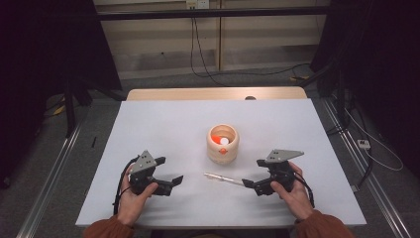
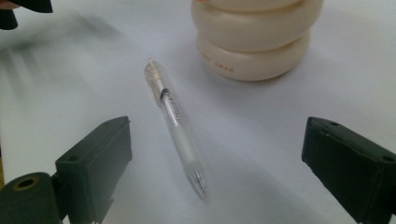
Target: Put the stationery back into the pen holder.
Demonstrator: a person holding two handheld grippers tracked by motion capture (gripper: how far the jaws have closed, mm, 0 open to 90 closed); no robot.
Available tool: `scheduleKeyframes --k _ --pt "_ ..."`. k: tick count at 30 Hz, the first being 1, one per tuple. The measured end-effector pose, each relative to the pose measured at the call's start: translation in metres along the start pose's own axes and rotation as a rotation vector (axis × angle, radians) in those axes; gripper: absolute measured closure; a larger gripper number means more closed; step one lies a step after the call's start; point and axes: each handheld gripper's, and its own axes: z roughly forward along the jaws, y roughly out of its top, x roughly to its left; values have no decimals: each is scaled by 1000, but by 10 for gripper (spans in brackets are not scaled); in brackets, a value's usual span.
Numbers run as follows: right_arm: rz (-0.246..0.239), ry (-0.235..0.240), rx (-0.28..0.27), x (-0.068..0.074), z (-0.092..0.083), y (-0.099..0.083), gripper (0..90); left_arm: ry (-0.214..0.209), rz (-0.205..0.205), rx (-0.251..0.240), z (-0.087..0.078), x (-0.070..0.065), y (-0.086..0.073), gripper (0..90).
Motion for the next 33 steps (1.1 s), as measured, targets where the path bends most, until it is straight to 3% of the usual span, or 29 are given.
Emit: scheduleKeyframes --k 3,6,13,15,21,25,28,33 --pt "-10 38 34 3 5 6 67 -53 31 -21 2 -4 1 54" --pt "-12 85 54 5 11 12 65 -67 27 -19 4 -8 2 54" --pt "-75 130 187 8 22 22 95 -52 45 16 7 -8 0 56" --pt "-96 129 230 6 24 24 111 -56 45 14 7 -9 0 55" --pt "-140 130 352 5 34 34 267 -54 60 31 8 -8 0 55" --pt "-227 97 422 12 40 42 354 -53 53 34 8 -8 0 55" --pt "-260 99 476 16 46 44 459 -57 57 41 8 -7 0 55" --pt "-268 86 516 18 56 46 539 -52 47 43 8 -6 0 55"
